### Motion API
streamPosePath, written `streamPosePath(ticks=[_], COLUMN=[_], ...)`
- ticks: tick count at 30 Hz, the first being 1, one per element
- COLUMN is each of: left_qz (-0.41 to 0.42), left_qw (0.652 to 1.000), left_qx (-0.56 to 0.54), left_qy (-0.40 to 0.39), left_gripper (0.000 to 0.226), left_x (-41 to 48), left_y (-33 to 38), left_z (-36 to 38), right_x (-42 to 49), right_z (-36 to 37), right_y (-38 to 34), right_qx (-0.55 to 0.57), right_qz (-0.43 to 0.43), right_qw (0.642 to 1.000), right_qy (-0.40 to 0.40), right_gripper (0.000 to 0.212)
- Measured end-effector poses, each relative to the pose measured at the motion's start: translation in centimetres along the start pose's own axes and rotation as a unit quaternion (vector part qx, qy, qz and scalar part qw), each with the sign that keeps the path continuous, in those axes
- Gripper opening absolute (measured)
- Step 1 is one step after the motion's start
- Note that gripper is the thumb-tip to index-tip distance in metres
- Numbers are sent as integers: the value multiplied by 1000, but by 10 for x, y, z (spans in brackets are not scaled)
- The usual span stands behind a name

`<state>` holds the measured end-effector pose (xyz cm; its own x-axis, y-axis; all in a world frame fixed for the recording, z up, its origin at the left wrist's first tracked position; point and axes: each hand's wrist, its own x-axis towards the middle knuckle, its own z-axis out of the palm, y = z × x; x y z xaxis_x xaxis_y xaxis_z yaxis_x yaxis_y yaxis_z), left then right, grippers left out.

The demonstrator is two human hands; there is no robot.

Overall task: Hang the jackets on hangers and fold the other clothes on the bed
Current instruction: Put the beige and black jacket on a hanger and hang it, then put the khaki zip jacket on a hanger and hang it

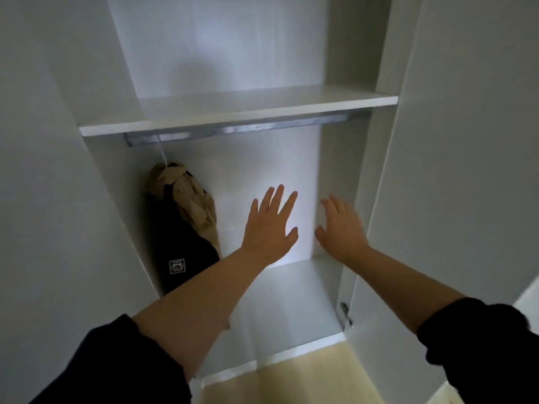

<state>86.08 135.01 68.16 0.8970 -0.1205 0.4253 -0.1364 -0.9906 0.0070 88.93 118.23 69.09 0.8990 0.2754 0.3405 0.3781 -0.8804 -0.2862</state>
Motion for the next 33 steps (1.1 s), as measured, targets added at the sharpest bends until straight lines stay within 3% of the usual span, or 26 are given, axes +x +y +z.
streamPosePath(ticks=[7, 13, 23, 33], left_qz=[130, 268, 510, 635], left_qw=[987, 953, 849, 750], left_qx=[-82, -113, -135, -177], left_qy=[-50, -82, -44, -49], left_gripper=[75, 73, 75, 73], left_x=[-103, -164, -292, -493], left_y=[142, 285, 547, 824], left_z=[-30, -67, -131, -199], right_x=[-194, -353, -638, -932], right_z=[-64, -147, -278, -385], right_y=[49, 103, 183, 255], right_qx=[-65, -133, -225, -257], right_qz=[157, 287, 471, 631], right_qw=[985, 948, 848, 727], right_qy=[5, 39, 86, 80], right_gripper=[63, 62, 63, 66])
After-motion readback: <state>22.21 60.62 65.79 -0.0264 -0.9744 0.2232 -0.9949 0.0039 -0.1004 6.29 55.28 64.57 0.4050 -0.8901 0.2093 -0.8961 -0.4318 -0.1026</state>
